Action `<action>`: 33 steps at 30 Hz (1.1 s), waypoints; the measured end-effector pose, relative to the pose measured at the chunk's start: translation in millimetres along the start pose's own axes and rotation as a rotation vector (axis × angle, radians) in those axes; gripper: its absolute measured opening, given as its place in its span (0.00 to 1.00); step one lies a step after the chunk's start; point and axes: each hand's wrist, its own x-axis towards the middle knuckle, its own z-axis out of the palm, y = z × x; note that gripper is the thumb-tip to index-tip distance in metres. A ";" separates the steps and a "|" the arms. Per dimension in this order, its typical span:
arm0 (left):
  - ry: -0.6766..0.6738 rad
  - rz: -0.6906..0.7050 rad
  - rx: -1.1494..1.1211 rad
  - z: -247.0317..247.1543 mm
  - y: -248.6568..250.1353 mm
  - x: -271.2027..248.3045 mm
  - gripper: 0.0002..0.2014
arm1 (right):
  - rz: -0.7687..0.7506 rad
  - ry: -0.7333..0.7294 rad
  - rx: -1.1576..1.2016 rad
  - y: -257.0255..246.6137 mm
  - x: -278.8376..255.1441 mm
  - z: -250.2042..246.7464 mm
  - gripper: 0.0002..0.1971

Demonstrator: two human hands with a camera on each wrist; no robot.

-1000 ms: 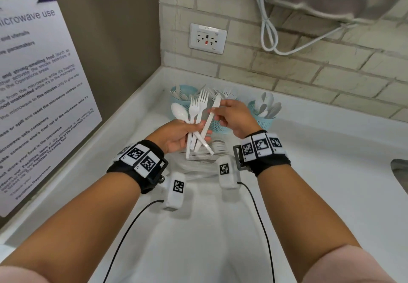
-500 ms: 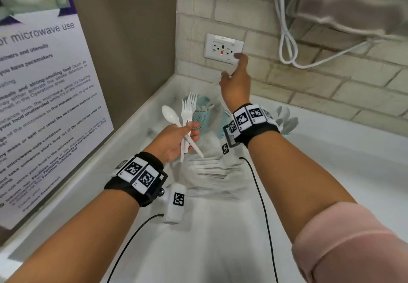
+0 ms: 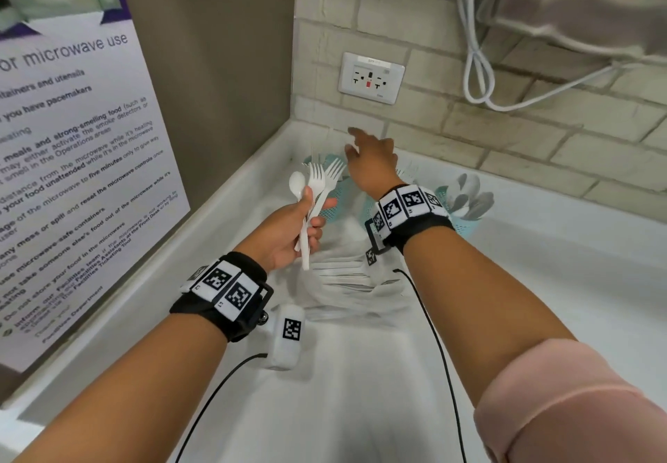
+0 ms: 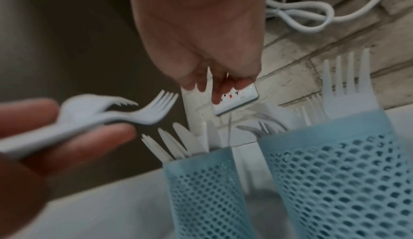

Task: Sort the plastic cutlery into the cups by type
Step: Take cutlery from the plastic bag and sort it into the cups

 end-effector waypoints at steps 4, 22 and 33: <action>-0.058 0.001 0.011 6.6 -0.7 -2.7 0.26 | 0.037 0.304 0.447 1.9 -19.3 -14.8 0.14; 0.153 0.316 0.573 43.6 -27.7 -9.5 0.15 | 0.276 0.074 0.574 36.3 -80.3 -12.3 0.14; 0.106 0.263 0.503 49.6 -35.4 -8.7 0.13 | 0.277 -0.094 0.751 39.7 -105.8 -4.5 0.08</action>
